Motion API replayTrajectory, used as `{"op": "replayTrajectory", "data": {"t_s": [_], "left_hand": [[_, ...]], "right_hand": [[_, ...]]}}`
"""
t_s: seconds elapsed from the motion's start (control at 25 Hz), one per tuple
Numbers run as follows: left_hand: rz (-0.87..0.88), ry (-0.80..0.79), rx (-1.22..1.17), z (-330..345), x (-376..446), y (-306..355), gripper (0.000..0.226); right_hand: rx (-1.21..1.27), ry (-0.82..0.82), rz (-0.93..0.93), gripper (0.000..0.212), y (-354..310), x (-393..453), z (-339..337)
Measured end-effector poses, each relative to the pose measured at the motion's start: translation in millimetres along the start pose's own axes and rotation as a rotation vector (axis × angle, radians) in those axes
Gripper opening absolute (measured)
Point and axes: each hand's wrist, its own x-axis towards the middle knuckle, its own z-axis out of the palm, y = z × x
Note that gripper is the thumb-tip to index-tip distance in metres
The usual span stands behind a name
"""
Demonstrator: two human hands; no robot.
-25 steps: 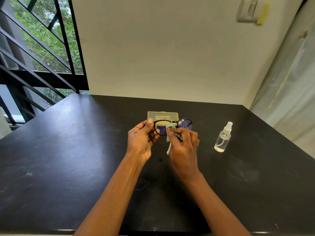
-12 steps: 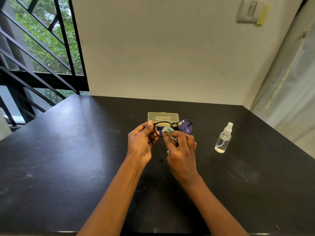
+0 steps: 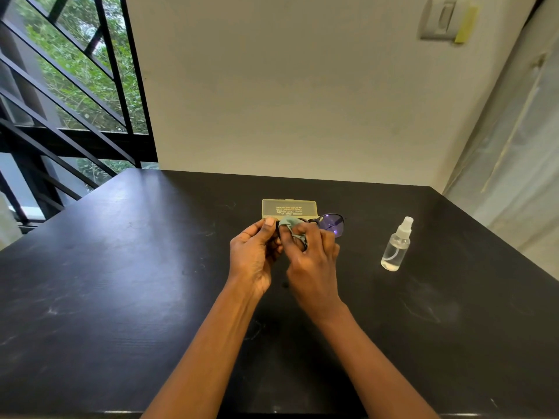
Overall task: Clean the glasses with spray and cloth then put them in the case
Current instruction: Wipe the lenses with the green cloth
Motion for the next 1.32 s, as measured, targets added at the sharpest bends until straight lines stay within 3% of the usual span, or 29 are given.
{"op": "replayTrajectory", "data": {"t_s": [0.28, 0.44, 0.64, 1.32], "left_hand": [[0.002, 0.02, -0.002, -1, 2, 3, 0.012], [-0.007, 0.017, -0.007, -2, 3, 5, 0.011], [-0.004, 0.012, 0.0, 0, 1, 4, 0.011], [0.012, 0.015, 0.008, -1, 3, 5, 0.011]], "right_hand": [[0.032, -0.007, -0.082, 0.034, 12, -18, -3], [0.023, -0.049, 0.004, 0.06, 22, -16, -7], [0.01, 0.015, 0.074, 0.035, 20, -3, -2], [0.036, -0.002, -0.096, 0.033, 11, -14, -7]]}}
